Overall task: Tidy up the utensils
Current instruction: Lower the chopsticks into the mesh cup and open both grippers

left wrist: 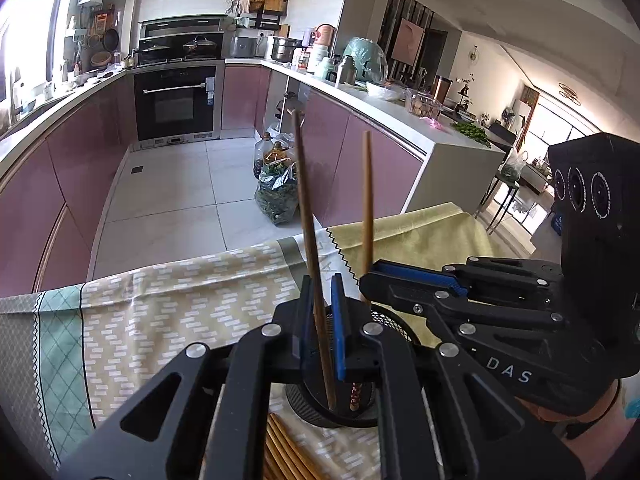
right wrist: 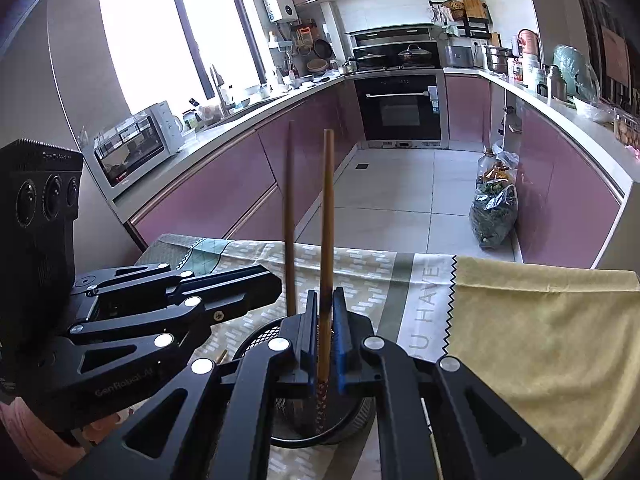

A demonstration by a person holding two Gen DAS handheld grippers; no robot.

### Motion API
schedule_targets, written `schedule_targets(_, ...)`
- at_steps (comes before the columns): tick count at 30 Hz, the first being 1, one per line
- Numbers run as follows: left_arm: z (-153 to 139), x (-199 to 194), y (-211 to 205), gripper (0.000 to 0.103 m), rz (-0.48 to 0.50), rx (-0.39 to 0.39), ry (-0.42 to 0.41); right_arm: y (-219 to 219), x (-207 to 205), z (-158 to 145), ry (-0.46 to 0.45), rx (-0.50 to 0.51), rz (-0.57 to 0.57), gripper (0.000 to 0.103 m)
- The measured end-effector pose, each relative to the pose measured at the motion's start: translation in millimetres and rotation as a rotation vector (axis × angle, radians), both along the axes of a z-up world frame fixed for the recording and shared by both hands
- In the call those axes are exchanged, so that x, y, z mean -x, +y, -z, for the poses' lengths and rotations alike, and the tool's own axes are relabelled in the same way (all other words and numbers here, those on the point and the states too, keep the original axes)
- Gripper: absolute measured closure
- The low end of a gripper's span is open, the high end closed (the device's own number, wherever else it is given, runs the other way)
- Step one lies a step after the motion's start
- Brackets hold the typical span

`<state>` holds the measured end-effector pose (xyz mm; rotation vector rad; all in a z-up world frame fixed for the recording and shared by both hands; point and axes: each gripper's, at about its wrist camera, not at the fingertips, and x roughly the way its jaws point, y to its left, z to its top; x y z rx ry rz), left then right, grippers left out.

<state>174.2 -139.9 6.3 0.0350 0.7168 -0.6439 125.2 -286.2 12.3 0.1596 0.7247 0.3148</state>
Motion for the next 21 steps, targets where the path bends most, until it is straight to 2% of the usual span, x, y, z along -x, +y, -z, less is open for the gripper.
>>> schedule_targets(1,0,2,1,0.094,-0.005,0.0,-0.003,0,0,0,-0.003,-0.009,0.003,0.094)
schedule_targets(3,-1,7,5,0.091,-0.016,-0.001,-0.016,-2,0,-1,-0.011,-0.022,0.013,0.087)
schedule_targets(6,-6,18,16,0.09,-0.05,-0.005,-0.056,-4,6,-3,-0.028,-0.028,0.024,0.087)
schedule_targets(9,-15,32,33,0.083,-0.076,0.0,-0.105,-4,17,-10,-0.058,-0.042,0.021,0.085)
schedule_targets(11,-21,46,47,0.074,-0.101,-0.003,-0.147,0,33,-18,-0.091,-0.047,0.0,0.083)
schedule_targets(16,-23,79,82,0.065,-0.124,-0.039,-0.207,20,79,-28,-0.158,-0.038,-0.098,0.073)
schedule_targets(21,-3,103,102,0.064,-0.123,-0.104,-0.18,45,102,-3,-0.078,-0.035,-0.193,0.071)
